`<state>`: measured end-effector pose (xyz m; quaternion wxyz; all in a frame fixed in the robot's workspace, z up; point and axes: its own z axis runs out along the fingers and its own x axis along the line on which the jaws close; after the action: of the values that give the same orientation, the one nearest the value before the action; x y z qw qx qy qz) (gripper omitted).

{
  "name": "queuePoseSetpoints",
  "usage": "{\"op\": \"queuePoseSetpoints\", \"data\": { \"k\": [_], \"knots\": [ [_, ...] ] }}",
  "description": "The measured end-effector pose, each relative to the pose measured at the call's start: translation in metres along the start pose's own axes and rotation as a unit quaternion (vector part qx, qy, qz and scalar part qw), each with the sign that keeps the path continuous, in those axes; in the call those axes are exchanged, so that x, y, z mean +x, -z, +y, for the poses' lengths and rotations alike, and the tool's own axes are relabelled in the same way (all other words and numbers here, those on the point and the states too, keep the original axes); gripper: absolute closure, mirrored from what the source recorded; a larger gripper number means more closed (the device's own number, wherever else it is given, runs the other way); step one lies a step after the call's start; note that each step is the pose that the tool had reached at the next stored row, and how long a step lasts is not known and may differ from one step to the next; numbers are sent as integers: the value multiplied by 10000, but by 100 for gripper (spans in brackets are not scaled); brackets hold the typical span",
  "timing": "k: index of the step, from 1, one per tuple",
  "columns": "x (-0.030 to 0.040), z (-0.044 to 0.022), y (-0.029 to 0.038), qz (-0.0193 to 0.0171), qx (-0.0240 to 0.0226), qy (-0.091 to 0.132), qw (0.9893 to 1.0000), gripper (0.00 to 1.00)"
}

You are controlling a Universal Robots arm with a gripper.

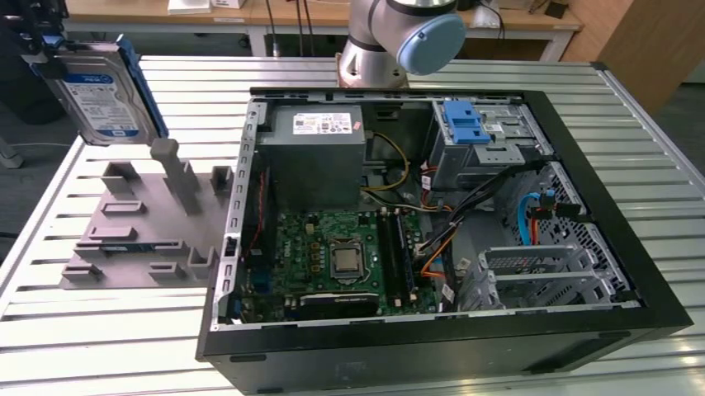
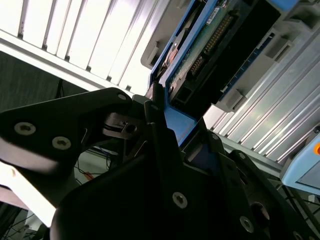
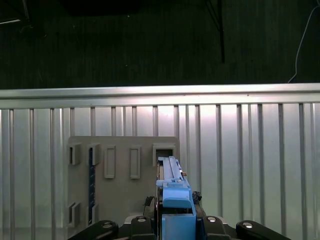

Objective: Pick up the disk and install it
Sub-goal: 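Pick up the disk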

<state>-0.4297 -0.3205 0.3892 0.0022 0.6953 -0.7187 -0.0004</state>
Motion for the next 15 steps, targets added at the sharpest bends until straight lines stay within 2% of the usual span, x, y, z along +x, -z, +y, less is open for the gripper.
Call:
{"op": "queuePoseSetpoints", "data": {
  "k": [15],
  "knots": [
    [0, 0, 77, 0, 0, 0, 10000, 64]
  ]
}}
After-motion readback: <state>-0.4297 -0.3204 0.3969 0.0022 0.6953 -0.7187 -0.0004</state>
